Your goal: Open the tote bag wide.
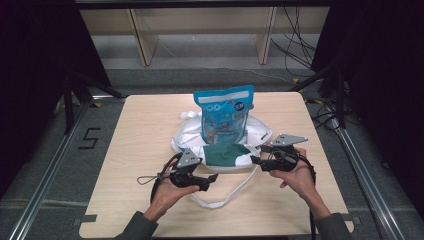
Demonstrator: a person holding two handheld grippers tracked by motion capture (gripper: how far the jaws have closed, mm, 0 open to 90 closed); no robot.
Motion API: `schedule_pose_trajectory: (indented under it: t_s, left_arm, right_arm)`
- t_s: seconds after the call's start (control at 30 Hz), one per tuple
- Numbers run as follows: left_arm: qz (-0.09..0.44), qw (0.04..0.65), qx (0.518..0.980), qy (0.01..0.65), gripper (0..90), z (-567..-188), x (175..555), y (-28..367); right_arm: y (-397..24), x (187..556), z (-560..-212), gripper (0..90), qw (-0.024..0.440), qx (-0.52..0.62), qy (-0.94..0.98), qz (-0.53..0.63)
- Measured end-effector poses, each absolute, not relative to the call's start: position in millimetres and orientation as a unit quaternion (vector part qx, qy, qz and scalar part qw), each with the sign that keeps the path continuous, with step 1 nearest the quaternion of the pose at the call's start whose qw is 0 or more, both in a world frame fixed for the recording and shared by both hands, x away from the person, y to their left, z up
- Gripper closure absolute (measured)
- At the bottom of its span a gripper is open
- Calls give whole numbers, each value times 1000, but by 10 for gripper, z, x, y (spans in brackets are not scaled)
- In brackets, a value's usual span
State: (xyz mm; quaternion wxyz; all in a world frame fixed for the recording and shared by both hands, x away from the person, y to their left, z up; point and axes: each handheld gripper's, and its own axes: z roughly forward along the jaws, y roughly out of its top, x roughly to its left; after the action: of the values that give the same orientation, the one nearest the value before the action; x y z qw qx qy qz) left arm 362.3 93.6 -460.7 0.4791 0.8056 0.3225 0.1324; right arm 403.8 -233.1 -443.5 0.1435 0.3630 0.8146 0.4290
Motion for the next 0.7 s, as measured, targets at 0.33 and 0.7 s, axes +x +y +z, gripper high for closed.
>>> schedule_pose_trajectory:
  t_s: [0.33, 0.7]
  left_arm:
    - [133, 496, 791, 332, 150, -4701, 3348, 1291]
    - [145, 473, 790, 363, 150, -4917, 3119, 1425]
  right_arm:
    - [-2562, 3781, -4513, 363, 155, 371, 813, 421]
    - [-2756, 3481, -4644, 359, 163, 384, 814, 405]
